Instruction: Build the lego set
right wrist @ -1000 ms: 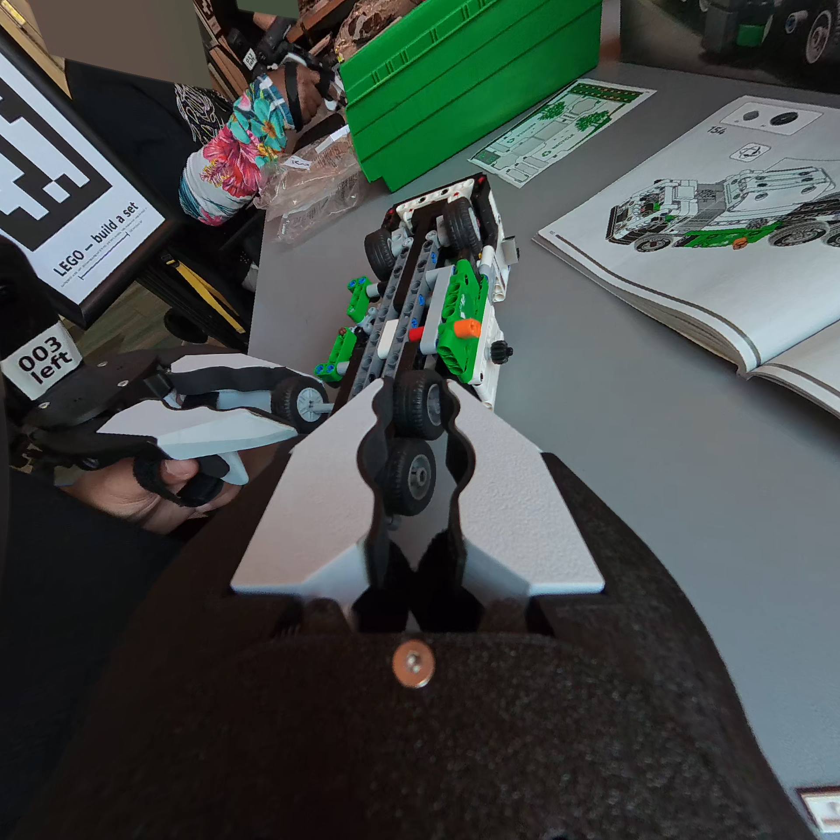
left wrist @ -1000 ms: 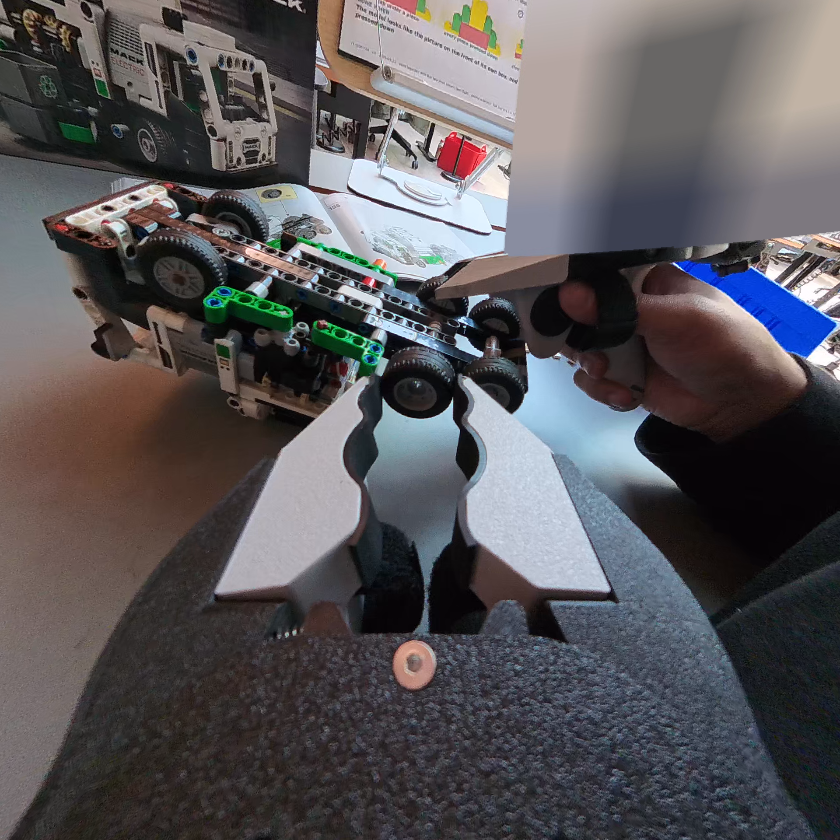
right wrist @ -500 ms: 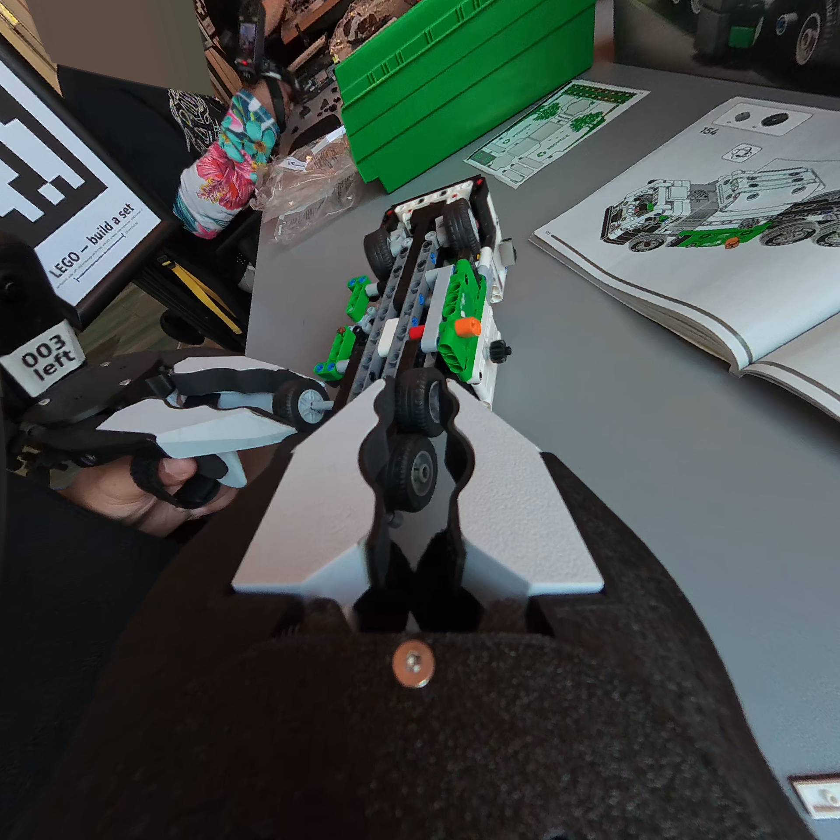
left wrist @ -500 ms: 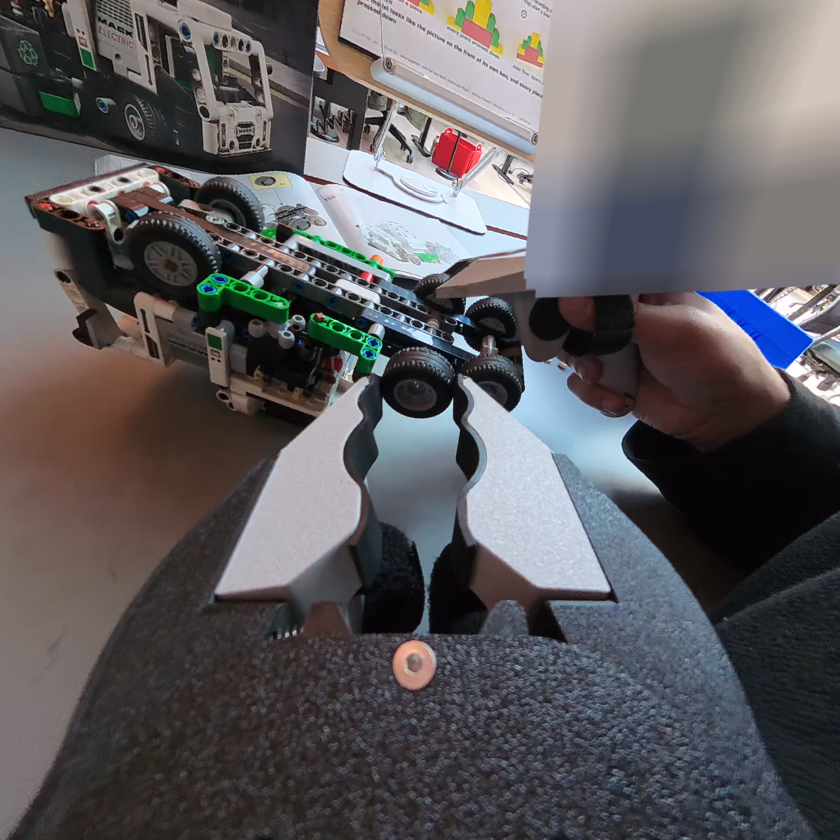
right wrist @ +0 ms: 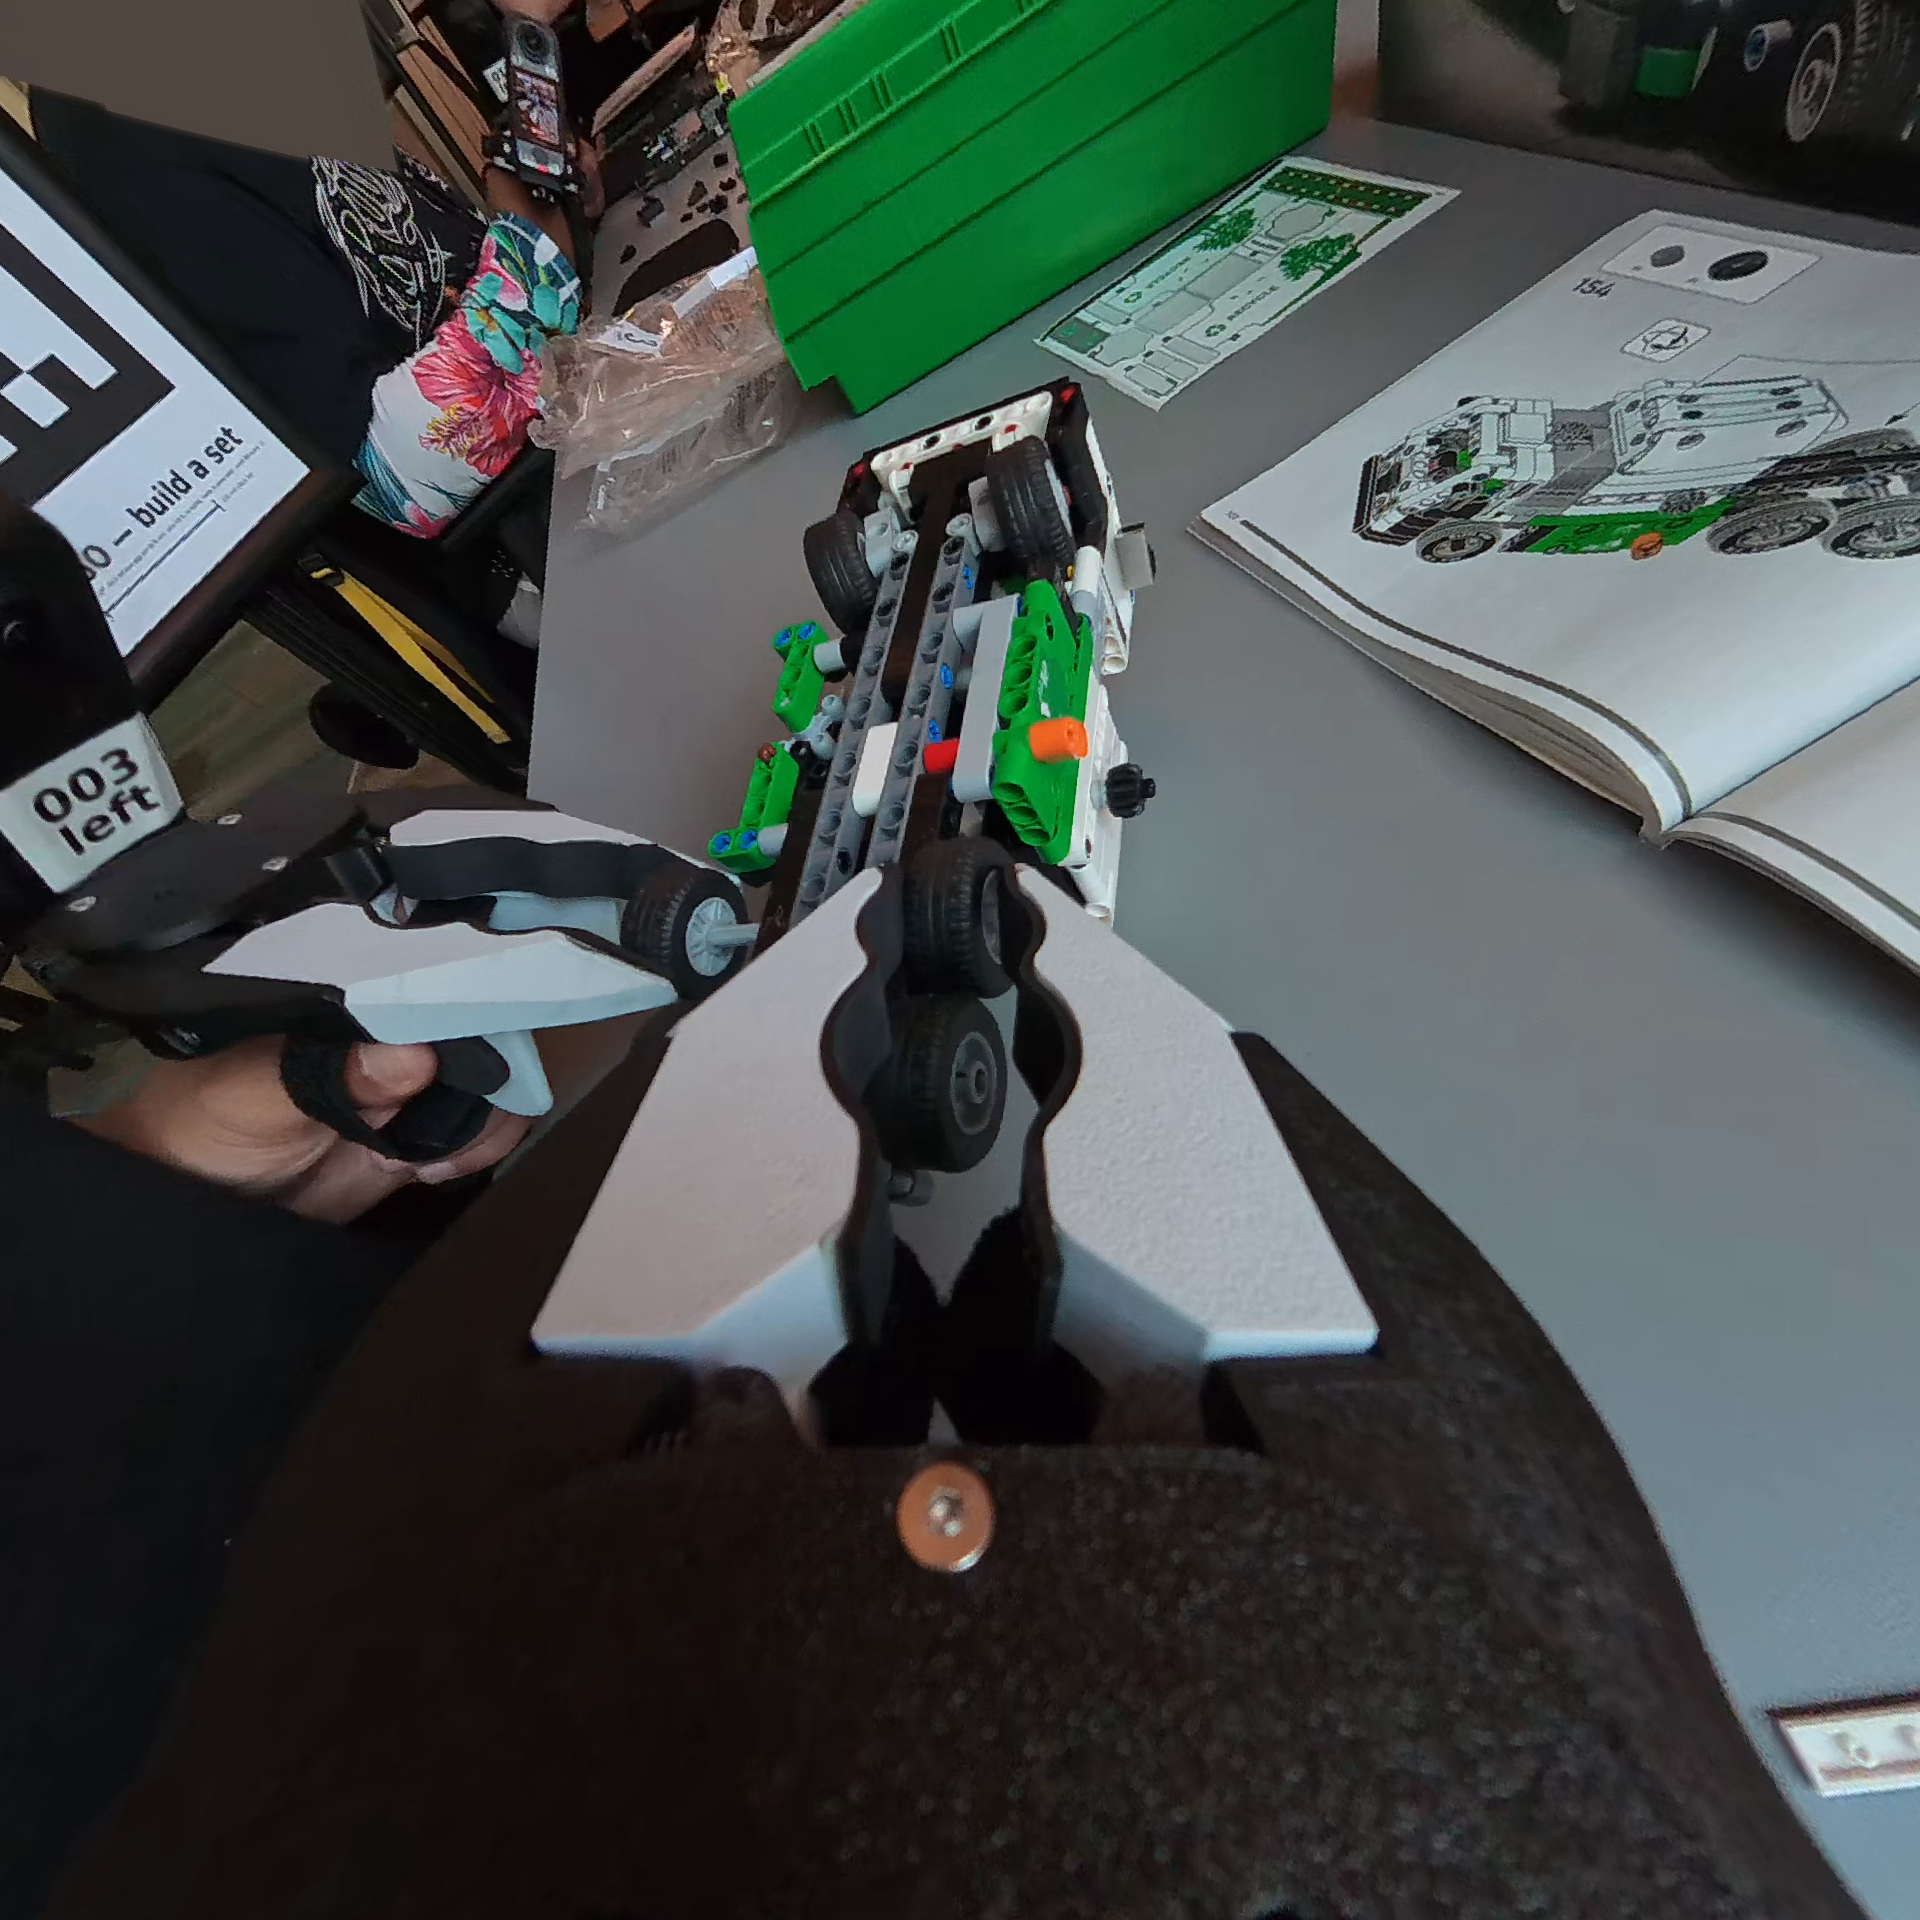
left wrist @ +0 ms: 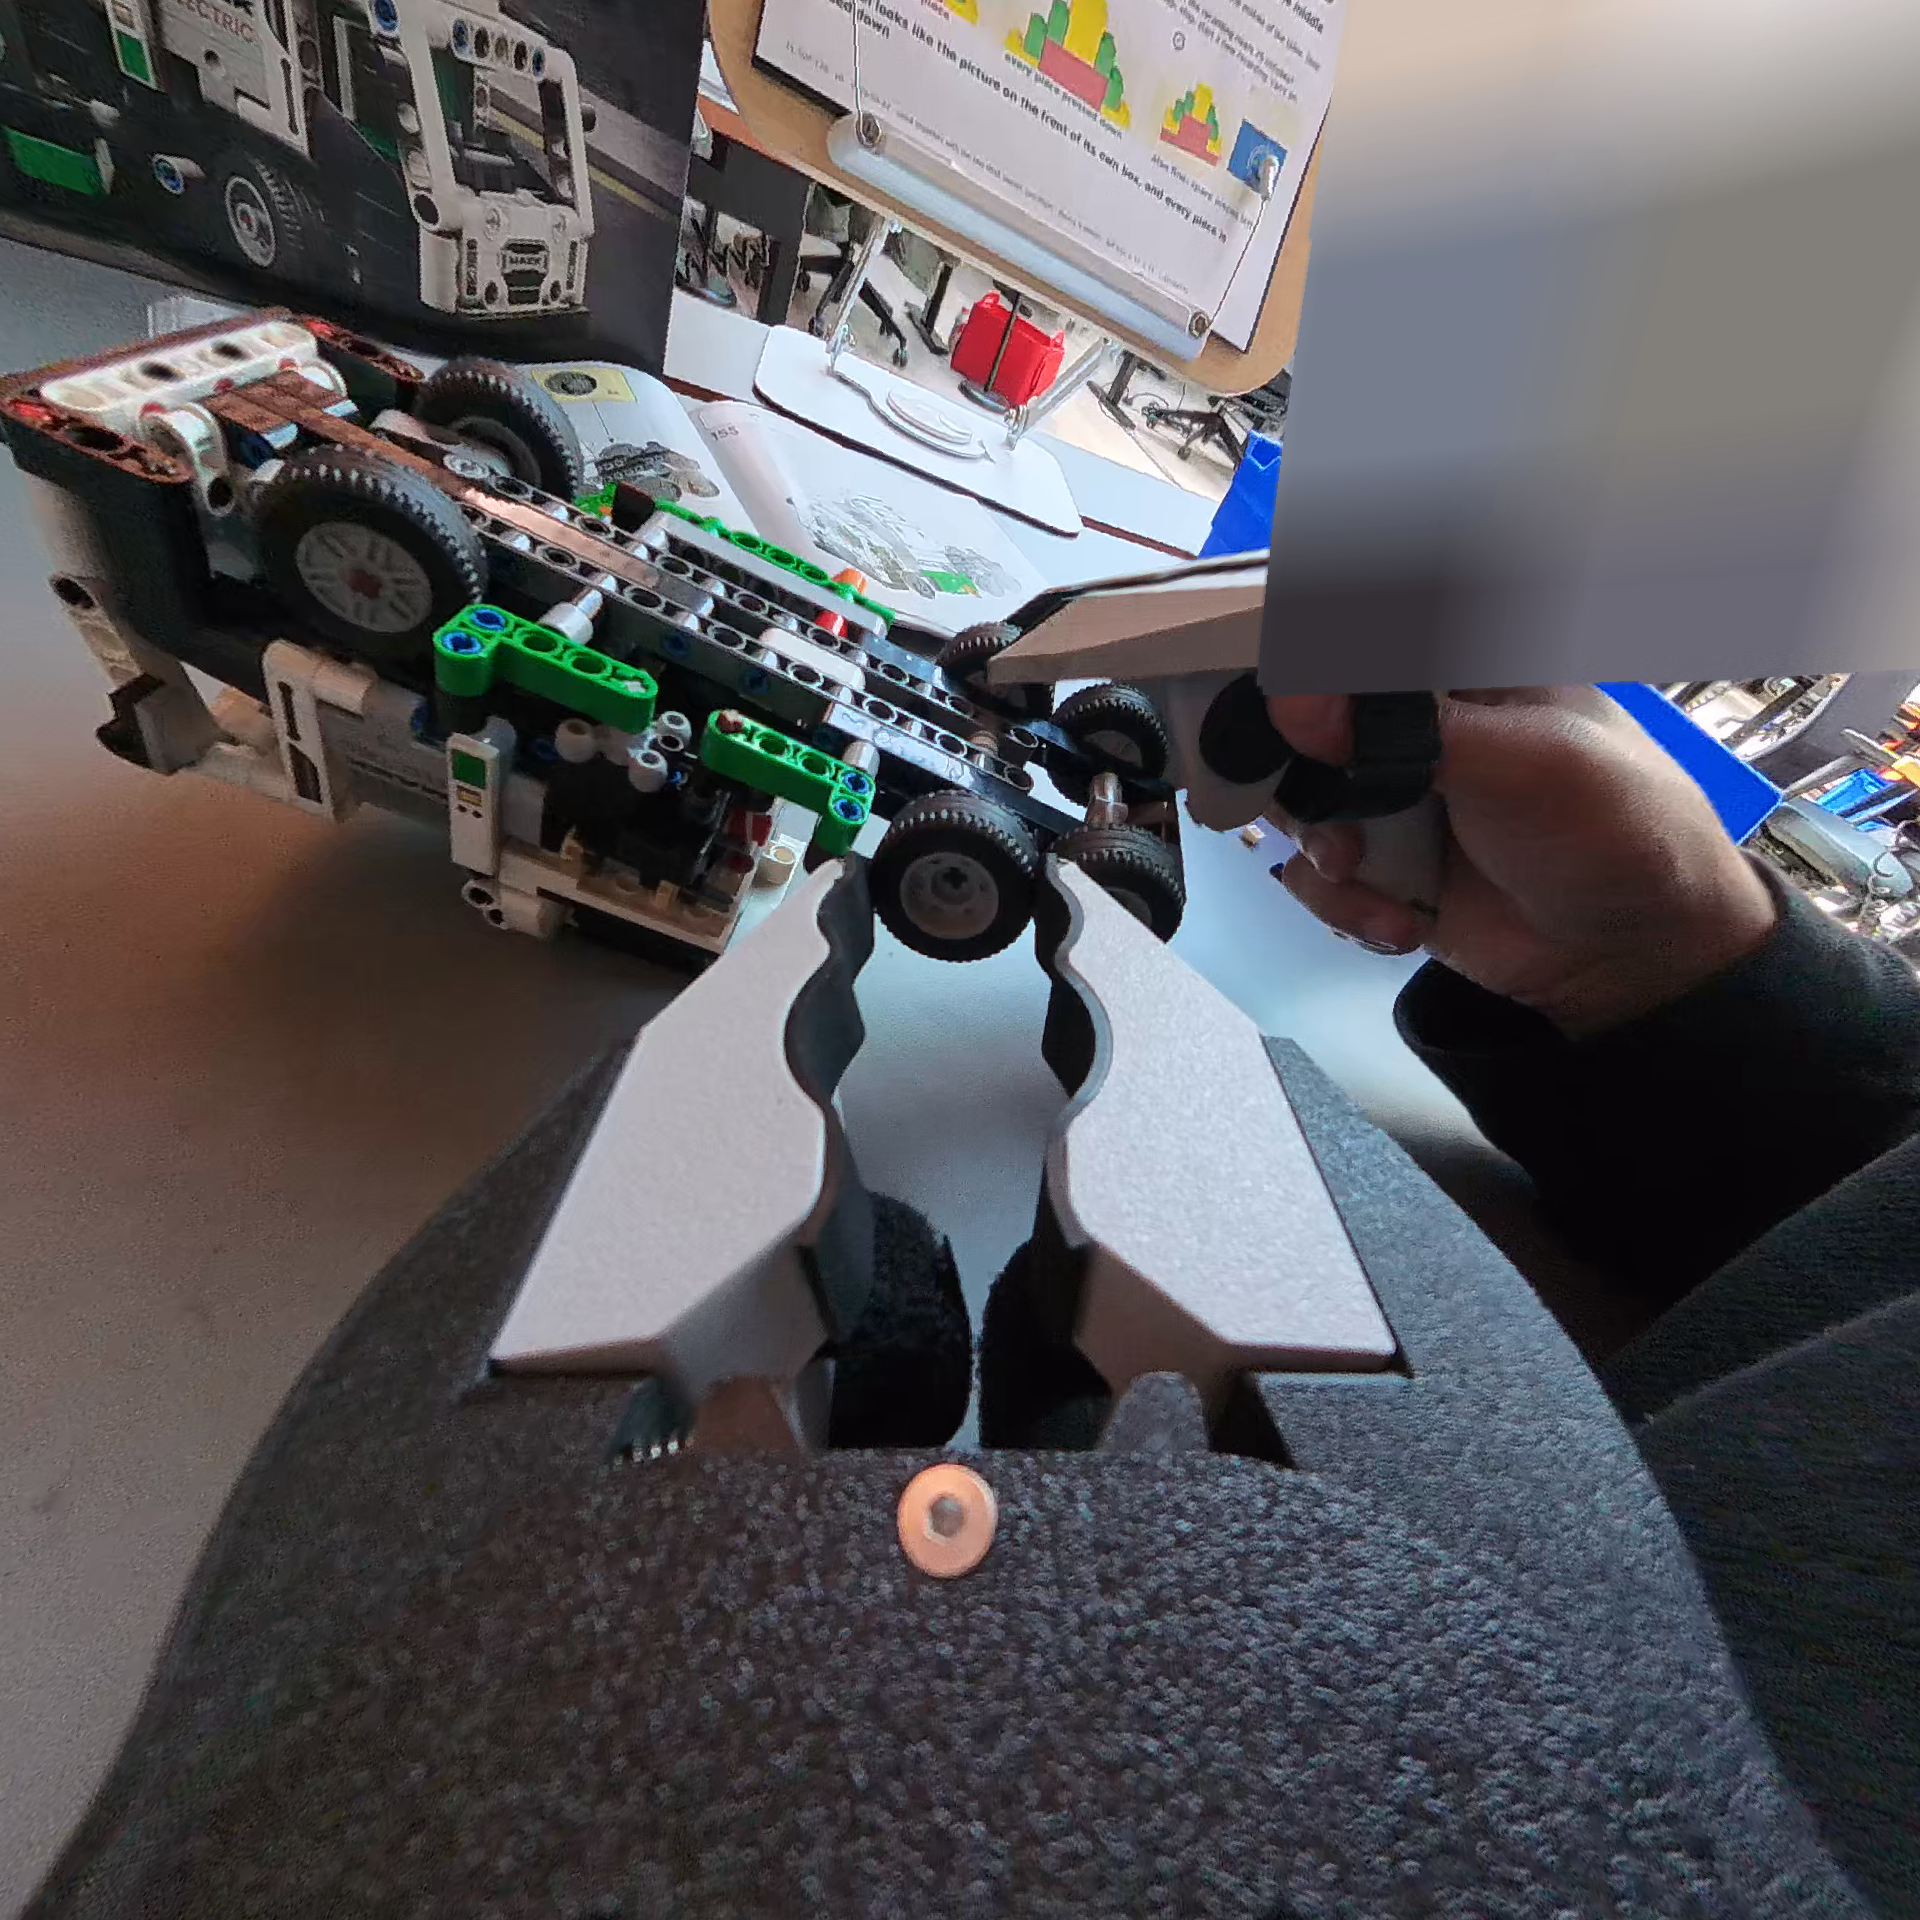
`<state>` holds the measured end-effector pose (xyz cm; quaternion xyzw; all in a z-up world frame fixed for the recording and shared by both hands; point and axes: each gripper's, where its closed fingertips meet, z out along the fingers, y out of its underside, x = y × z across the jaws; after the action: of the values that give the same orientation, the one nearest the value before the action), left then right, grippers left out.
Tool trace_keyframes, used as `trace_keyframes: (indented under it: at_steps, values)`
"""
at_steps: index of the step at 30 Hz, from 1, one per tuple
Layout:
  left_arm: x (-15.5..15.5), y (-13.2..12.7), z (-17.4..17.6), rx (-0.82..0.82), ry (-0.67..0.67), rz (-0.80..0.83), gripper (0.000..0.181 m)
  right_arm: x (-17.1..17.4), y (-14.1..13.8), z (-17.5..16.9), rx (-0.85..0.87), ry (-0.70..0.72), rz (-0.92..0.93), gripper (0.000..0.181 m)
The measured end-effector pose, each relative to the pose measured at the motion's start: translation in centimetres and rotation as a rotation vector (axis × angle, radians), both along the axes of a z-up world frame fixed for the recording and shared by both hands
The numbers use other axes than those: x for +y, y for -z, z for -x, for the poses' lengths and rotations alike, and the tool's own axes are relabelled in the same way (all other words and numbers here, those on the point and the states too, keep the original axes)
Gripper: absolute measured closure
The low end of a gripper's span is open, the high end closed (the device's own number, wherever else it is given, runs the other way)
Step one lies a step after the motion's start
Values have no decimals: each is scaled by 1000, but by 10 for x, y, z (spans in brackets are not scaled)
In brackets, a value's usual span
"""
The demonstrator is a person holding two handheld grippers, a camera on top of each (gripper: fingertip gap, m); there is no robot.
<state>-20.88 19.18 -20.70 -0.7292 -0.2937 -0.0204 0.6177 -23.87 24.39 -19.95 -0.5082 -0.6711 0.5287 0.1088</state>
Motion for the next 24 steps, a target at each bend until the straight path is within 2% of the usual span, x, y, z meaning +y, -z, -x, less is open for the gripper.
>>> trace_keyframes:
  at_steps: [4, 10, 24]
  values:
    - [0, 1, -1, 10, -3, -28, 151, -1, 1, -1, -28, 6, 48, 164]
    - [1, 1, 0, -3, -19, -42, 152, 0, 1, 0, -18, 46, 16, 164]
    - [16, 2, -3, -224, 21, -193, 151, 10, 2, 6, -60, 130, 88, 165]
